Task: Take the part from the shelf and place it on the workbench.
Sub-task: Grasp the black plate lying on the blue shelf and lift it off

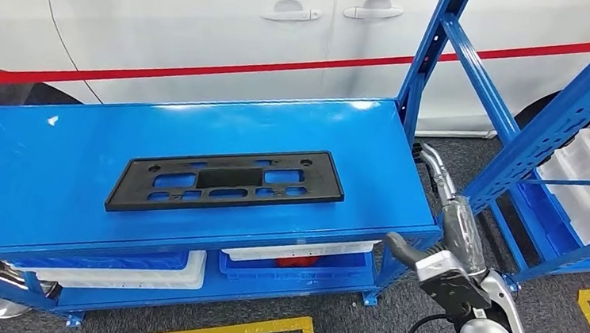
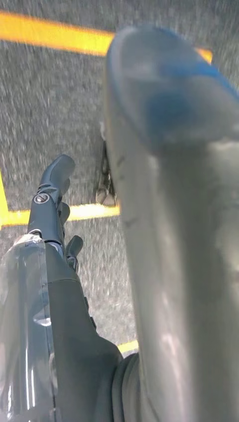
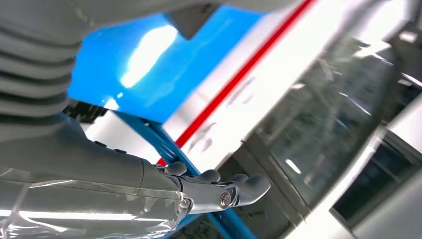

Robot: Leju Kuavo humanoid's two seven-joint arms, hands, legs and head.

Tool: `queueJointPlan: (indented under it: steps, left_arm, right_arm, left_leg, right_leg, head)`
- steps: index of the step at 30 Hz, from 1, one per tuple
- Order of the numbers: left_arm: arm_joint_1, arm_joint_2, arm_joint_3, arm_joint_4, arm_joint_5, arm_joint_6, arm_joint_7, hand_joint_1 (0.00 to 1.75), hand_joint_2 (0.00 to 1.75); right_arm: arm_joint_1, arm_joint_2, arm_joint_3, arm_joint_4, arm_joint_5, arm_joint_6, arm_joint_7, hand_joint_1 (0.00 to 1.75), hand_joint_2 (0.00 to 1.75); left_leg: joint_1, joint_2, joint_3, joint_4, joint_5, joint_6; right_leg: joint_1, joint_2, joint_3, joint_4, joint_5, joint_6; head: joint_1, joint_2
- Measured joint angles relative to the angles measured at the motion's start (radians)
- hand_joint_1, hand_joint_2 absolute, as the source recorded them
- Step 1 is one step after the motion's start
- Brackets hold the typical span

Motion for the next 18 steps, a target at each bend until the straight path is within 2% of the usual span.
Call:
queueJointPlan:
  steps: [1, 2, 3, 4, 6, 7, 8, 11, 13, 14, 16, 17, 18]
  left_arm:
    - [-0.003, 0.0, 0.0, 0.0, -0.002, -0.001, -0.002, 0.0, 0.0]
    - [-0.005, 0.001, 0.0, 0.0, -0.004, -0.001, -0.004, 0.0, 0.0]
    - [-0.007, 0.001, 0.0, 0.0, -0.006, -0.002, -0.004, 0.0, 0.0]
    - [-0.007, 0.001, 0.0, 0.0, -0.007, -0.003, -0.005, 0.0, 0.0]
    - [-0.009, 0.001, 0.0, 0.0, -0.009, -0.008, -0.007, 0.0, 0.0]
    - [-0.011, 0.001, 0.0, 0.0, -0.01, -0.011, -0.008, 0.0, 0.0]
    - [-0.014, 0.002, 0.0, 0.0, -0.011, -0.013, -0.009, 0.0, 0.0]
    - [-0.017, 0.004, 0.002, 0.0, -0.015, -0.016, -0.012, 0.0, 0.0]
    - [-0.017, 0.006, 0.003, 0.0, -0.018, -0.017, -0.013, 0.0, 0.0]
    - [-0.017, 0.007, 0.003, 0.0, -0.019, -0.018, -0.013, 0.0, 0.0]
    - [-0.016, 0.008, 0.003, 0.0, -0.02, -0.019, -0.015, 0.0, 0.0]
    - [-0.016, 0.008, 0.003, 0.0, -0.021, -0.019, -0.015, 0.0, 0.0]
    - [-0.014, 0.008, 0.003, 0.0, -0.023, -0.02, -0.016, 0.0, 0.0]
  right_arm:
    - [-0.013, -0.003, 0.017, 0.028, 0.039, -0.001, 0.016, 0.0, 1.75]
    - [-0.027, -0.005, 0.036, 0.057, 0.082, -0.002, 0.032, 0.0, 1.75]
    - [-0.042, -0.006, 0.058, 0.09, 0.131, -0.003, 0.052, 0.0, 1.75]
    - [-0.065, -0.009, 0.082, 0.126, 0.184, -0.001, 0.075, 0.0, 1.75]
    - [-0.124, -0.013, 0.133, 0.21, 0.287, 0.006, 0.118, 0.0, 1.75]
    - [-0.156, -0.015, 0.16, 0.256, 0.327, 0.007, 0.133, 0.0, 1.75]
    - [-0.182, -0.017, 0.185, 0.298, 0.355, 0.005, 0.142, 0.0, 1.75]
    - [-0.249, -0.019, 0.257, 0.402, 0.401, -0.008, 0.152, 0.0, 1.75]
    - [-0.283, -0.019, 0.295, 0.45, 0.412, -0.014, 0.156, 0.0, 1.75]
    - [-0.298, -0.02, 0.31, 0.469, 0.414, -0.016, 0.157, 0.0, 1.75]
    - [-0.321, -0.02, 0.334, 0.503, 0.415, -0.017, 0.16, 0.0, 1.75]
    - [-0.329, -0.02, 0.345, 0.518, 0.416, -0.017, 0.16, 0.0, 1.75]
    - [-0.336, -0.02, 0.359, 0.531, 0.419, -0.017, 0.159, 0.0, 1.75]
  left_leg:
    - [0.001, 0.0, 0.004, 0.0, -0.004, 0.002]
    - [0.001, -0.001, 0.008, 0.0, -0.008, 0.002]
    - [0.002, -0.001, 0.014, 0.001, -0.013, 0.001]
    - [0.004, -0.002, 0.021, 0.002, -0.018, -0.002]
    - [0.007, -0.003, 0.034, 0.007, -0.032, -0.011]
    - [0.007, -0.004, 0.037, 0.013, -0.039, -0.018]
    - [0.006, -0.005, 0.036, 0.017, -0.044, -0.024]
    - [0.006, -0.006, 0.031, 0.018, -0.047, -0.042]
    - [0.009, -0.005, 0.024, 0.038, -0.064, -0.052]
    - [0.01, -0.004, 0.007, 0.074, -0.085, -0.056]
    - [0.011, -0.003, -0.055, 0.197, -0.139, -0.06]
    - [0.011, -0.003, -0.088, 0.257, -0.158, -0.061]
    - [0.011, -0.003, -0.109, 0.291, -0.158, -0.06]
  right_leg:
    - [-0.003, 0.0, -0.043, 0.068, -0.021, 0.004]
    - [-0.007, 0.0, -0.083, 0.123, -0.029, 0.008]
    - [-0.011, 0.0, -0.109, 0.149, -0.018, 0.012]
    - [-0.014, -0.001, -0.115, 0.133, 0.015, 0.015]
    - [-0.021, -0.001, -0.082, 0.02, 0.106, 0.02]
    - [-0.021, 0.0, -0.061, -0.039, 0.135, 0.02]
    - [-0.021, 0.001, -0.048, -0.076, 0.147, 0.016]
    - [-0.016, 0.004, -0.045, -0.098, 0.141, -0.007]
    - [-0.017, 0.004, -0.042, -0.104, 0.142, -0.019]
    - [-0.017, 0.003, -0.04, -0.106, 0.142, -0.024]
    - [-0.014, 0.0, -0.037, -0.107, 0.14, -0.031]
    - [-0.012, -0.001, -0.037, -0.107, 0.139, -0.033]
    - [-0.01, -0.001, -0.035, -0.107, 0.138, -0.035]
  head:
    - [0.0, 0.0]
    - [0.0, 0.0]
    - [0.0, 0.0]
    - [0.0, 0.0]
    - [0.0, 0.0]
    - [0.0, 0.0]
    - [0.0, 0.0]
    - [0.0, 0.0]
    - [0.0, 0.0]
    - [-0.001, 0.0]
    - [-0.001, 0.0]
    - [-0.001, 0.0]
    - [-0.001, 0.0]
